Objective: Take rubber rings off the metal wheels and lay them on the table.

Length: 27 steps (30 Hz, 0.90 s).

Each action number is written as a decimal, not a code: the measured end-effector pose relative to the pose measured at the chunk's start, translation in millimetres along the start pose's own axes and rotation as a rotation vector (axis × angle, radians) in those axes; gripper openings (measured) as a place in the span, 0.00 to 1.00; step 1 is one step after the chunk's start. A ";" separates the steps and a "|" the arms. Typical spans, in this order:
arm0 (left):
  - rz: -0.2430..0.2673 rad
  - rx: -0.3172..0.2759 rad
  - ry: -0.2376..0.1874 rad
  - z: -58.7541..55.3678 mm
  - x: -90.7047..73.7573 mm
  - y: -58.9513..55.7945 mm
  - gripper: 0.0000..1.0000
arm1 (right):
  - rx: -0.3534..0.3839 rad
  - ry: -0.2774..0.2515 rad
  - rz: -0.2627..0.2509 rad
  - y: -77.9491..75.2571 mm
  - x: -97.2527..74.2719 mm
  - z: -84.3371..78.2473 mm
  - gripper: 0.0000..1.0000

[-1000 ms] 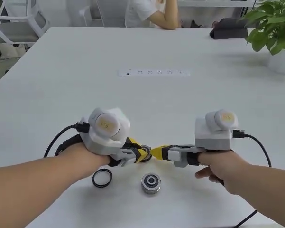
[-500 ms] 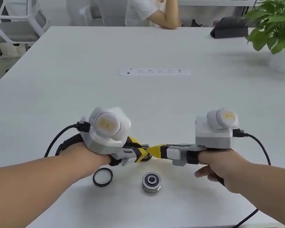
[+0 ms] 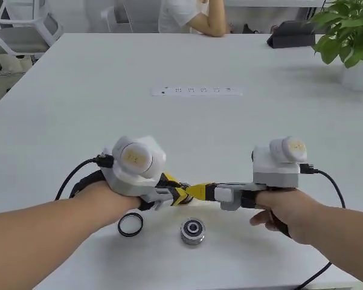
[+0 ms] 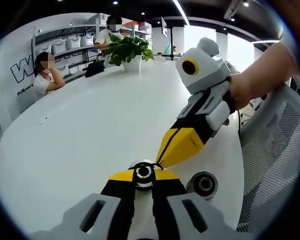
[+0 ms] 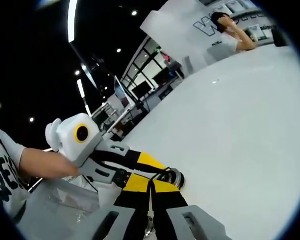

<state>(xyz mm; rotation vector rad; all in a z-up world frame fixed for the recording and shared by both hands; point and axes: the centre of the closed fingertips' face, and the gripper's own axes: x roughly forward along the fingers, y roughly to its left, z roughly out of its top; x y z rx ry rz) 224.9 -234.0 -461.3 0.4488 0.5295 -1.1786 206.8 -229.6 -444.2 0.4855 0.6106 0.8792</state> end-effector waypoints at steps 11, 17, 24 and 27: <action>0.001 -0.007 -0.004 -0.2 -0.1 0.0 0.07 | -0.094 0.035 -0.115 -15.0 2.7 -3.9 0.00; -0.004 -0.017 -0.007 -0.4 0.4 -0.1 0.07 | -0.095 0.033 -0.122 -16.0 1.9 -3.3 0.00; -0.004 0.000 0.003 -0.1 0.9 -0.4 0.07 | -0.097 0.028 -0.116 -12.9 1.1 -1.7 0.00; -0.008 0.009 0.007 0.0 -0.5 -1.1 0.08 | -0.095 0.023 -0.117 -13.2 0.3 -0.2 0.00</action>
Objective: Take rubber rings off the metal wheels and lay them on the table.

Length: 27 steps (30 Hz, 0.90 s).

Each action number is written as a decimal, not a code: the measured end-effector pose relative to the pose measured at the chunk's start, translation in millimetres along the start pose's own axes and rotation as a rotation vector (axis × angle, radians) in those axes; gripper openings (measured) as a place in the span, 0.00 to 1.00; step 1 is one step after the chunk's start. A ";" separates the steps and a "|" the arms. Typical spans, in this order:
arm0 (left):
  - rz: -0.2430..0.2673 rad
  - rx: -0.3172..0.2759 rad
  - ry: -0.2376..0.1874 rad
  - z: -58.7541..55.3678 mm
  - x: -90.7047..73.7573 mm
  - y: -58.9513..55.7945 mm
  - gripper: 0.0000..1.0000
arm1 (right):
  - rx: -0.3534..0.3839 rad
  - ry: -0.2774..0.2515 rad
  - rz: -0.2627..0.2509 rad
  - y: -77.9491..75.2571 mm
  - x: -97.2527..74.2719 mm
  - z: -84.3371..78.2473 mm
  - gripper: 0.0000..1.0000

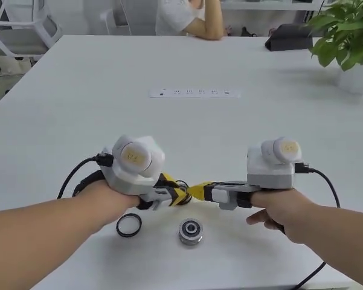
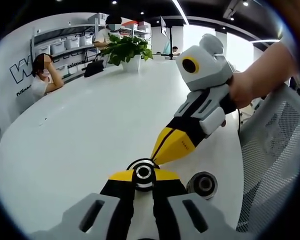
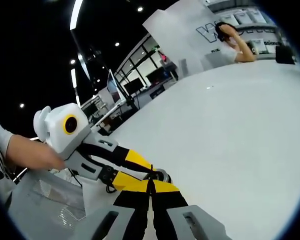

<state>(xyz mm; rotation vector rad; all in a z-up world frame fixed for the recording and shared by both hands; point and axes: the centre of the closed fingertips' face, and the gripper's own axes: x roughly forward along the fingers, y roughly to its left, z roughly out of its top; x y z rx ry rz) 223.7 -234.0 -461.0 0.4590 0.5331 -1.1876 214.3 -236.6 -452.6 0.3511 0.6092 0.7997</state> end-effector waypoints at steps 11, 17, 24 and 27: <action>-0.028 -0.005 -0.024 4.9 -11.2 -3.6 0.11 | 0.009 -0.006 0.015 5.0 -0.9 2.8 0.00; -0.042 0.002 -0.033 6.7 -20.5 -6.9 0.14 | 0.015 -0.021 0.021 7.2 -2.6 7.1 0.00; -0.054 -0.011 -0.071 13.9 -38.7 -10.5 0.20 | 0.020 -0.031 0.028 9.8 -5.7 10.1 0.00; -0.057 -0.013 -0.084 16.3 -46.6 -10.6 0.23 | 0.021 -0.036 0.031 10.3 -5.9 11.7 0.00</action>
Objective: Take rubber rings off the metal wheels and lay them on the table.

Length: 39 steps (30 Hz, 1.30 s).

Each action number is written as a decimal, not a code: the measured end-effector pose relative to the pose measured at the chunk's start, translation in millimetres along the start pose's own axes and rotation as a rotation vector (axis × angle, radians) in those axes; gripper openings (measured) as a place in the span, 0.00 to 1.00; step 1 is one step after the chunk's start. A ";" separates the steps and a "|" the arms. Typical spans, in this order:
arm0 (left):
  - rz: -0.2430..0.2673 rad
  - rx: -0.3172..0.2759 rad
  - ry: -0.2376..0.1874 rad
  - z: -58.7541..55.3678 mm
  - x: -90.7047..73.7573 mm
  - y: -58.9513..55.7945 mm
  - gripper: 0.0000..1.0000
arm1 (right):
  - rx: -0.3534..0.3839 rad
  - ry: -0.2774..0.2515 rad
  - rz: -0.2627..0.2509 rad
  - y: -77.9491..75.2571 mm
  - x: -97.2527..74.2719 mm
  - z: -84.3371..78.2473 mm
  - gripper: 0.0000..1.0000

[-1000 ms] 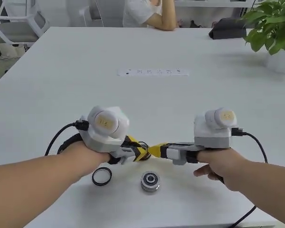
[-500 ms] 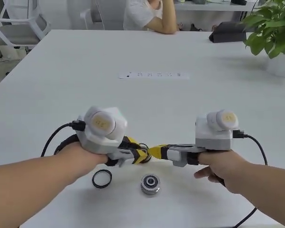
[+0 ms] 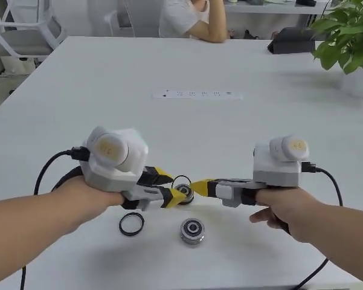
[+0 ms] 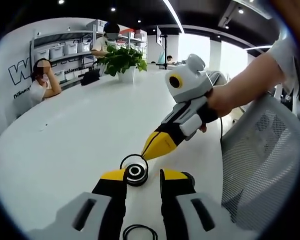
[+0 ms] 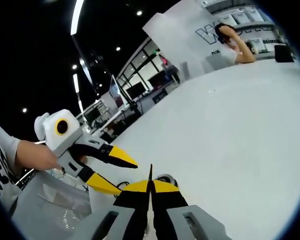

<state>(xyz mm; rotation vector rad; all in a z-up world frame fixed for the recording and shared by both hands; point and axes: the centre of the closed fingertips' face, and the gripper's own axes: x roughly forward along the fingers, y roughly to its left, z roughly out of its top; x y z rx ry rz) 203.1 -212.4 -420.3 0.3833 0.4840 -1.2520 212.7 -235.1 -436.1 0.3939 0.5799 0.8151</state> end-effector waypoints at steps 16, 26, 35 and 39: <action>0.013 -0.025 -0.047 -2.7 -45.1 -4.5 0.36 | 0.020 -0.002 0.049 18.1 3.6 2.8 0.00; 0.031 -0.012 -0.052 -11.6 -68.8 -12.0 0.45 | 0.013 0.035 0.097 36.1 14.8 -4.5 0.00; 0.046 -0.014 -0.044 -21.2 -82.7 -11.6 0.51 | 0.014 0.068 0.141 53.6 26.3 -12.0 0.00; 0.061 0.000 -0.040 -25.4 -89.0 -9.9 0.54 | 0.011 0.085 0.156 60.8 33.1 -16.3 0.00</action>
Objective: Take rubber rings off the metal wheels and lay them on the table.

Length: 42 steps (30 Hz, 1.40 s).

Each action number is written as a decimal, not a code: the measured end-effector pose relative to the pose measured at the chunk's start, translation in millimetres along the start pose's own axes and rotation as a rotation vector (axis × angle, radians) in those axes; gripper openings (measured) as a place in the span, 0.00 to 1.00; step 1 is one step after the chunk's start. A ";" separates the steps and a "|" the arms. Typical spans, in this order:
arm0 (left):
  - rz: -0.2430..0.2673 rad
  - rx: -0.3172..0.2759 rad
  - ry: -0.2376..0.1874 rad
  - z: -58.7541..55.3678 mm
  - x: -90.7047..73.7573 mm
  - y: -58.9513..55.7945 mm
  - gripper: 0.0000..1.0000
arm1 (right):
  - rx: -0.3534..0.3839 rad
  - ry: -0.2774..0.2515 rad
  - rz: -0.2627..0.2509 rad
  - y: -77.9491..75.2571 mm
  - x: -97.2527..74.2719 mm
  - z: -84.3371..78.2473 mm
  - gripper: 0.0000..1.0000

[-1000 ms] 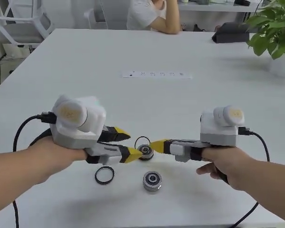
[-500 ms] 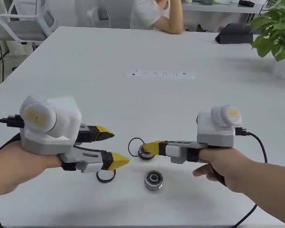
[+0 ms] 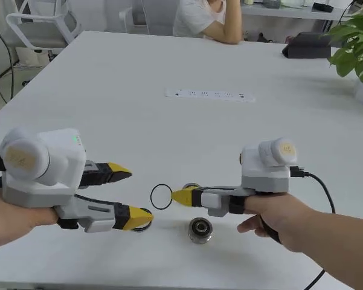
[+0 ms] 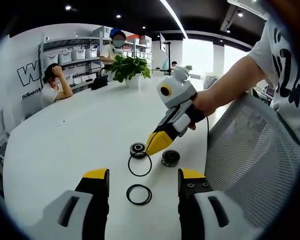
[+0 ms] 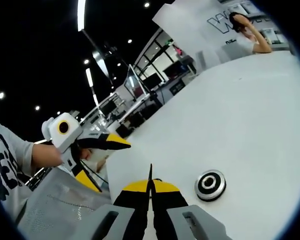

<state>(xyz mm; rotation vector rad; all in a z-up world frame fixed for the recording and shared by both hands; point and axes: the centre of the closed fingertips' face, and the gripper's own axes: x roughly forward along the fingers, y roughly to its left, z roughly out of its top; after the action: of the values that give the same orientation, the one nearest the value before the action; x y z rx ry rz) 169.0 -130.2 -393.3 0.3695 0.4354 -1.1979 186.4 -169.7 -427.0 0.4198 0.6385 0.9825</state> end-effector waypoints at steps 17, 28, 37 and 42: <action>0.034 -0.024 0.000 -12.4 -20.5 3.9 0.65 | 0.021 0.055 0.027 14.5 25.0 -15.5 0.00; 0.054 -0.035 0.002 -16.4 -28.1 5.0 0.71 | 0.026 0.093 0.022 17.0 33.9 -27.9 0.00; 0.063 -0.046 0.008 -19.2 -30.7 4.7 0.71 | 0.032 0.111 -0.005 9.9 36.7 -33.0 0.00; 0.068 -0.043 0.012 -20.4 -31.8 5.0 0.71 | 0.029 0.116 -0.015 8.1 37.8 -33.9 0.00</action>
<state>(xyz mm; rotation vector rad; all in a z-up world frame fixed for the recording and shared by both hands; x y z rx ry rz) 161.7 -92.8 -394.4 0.3524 0.4549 -1.1190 173.7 -131.4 -458.9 0.3852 0.7609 0.9893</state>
